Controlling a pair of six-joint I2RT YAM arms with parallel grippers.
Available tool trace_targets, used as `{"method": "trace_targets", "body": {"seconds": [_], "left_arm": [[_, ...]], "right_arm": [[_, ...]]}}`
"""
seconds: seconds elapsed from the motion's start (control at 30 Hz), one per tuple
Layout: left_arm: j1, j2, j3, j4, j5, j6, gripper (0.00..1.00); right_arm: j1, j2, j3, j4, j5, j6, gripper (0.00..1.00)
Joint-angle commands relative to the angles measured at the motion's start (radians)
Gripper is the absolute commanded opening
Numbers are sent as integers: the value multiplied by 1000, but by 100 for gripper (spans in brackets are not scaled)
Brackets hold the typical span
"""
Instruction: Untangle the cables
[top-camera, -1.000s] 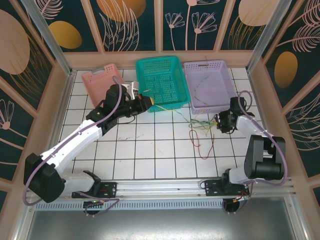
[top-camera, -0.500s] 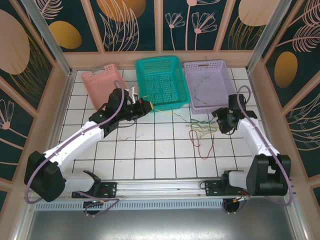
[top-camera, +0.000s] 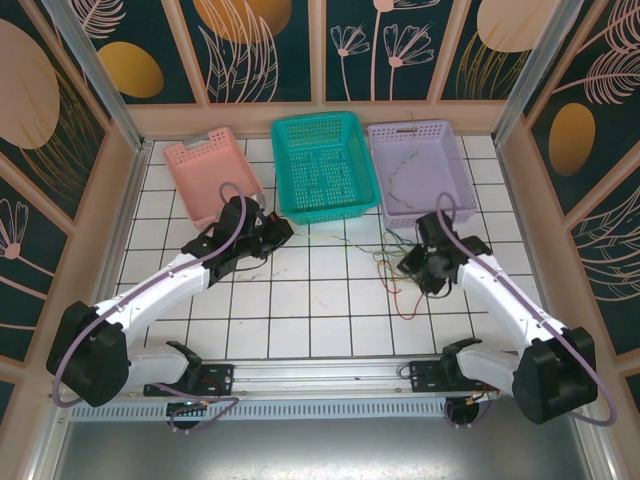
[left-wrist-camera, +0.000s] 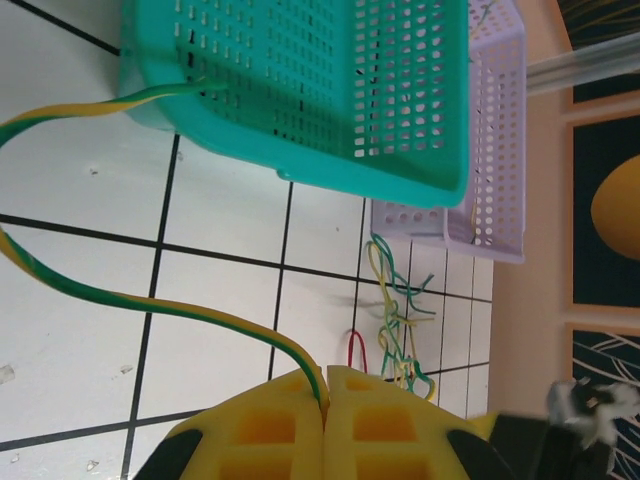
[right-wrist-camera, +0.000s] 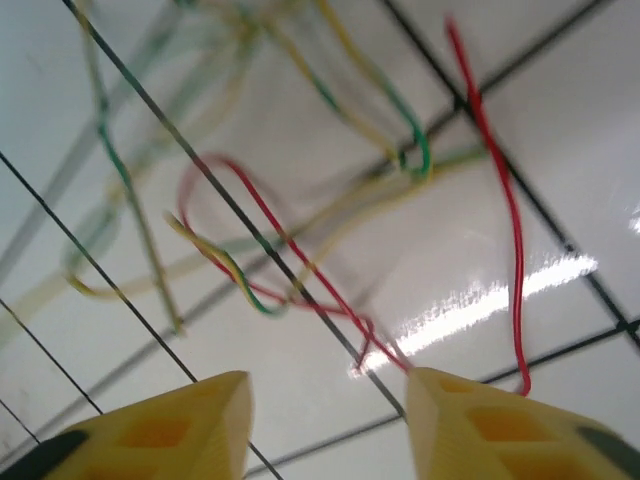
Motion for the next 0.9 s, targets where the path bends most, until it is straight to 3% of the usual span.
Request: {"method": "trace_targets", "body": {"seconds": [0.0, 0.2, 0.4, 0.6, 0.77, 0.87], "left_arm": [[-3, 8, -1, 67, -10, -45, 0], [-2, 13, 9, 52, 3, -25, 0], [-1, 16, 3, 51, 18, -19, 0], [-3, 19, 4, 53, 22, -14, 0], [-1, 21, 4, 51, 18, -13, 0], [-2, 24, 5, 39, -9, -12, 0]], "right_arm": [[27, 3, -77, -34, -48, 7, 41], [22, 117, -99, 145, -103, -14, 40], [21, 189, -92, 187, -45, -46, 37], [9, 194, -105, 185, 25, -70, 23], [8, 204, -68, 157, 74, -103, 0], [10, 159, -23, 79, 118, -110, 0]]}}
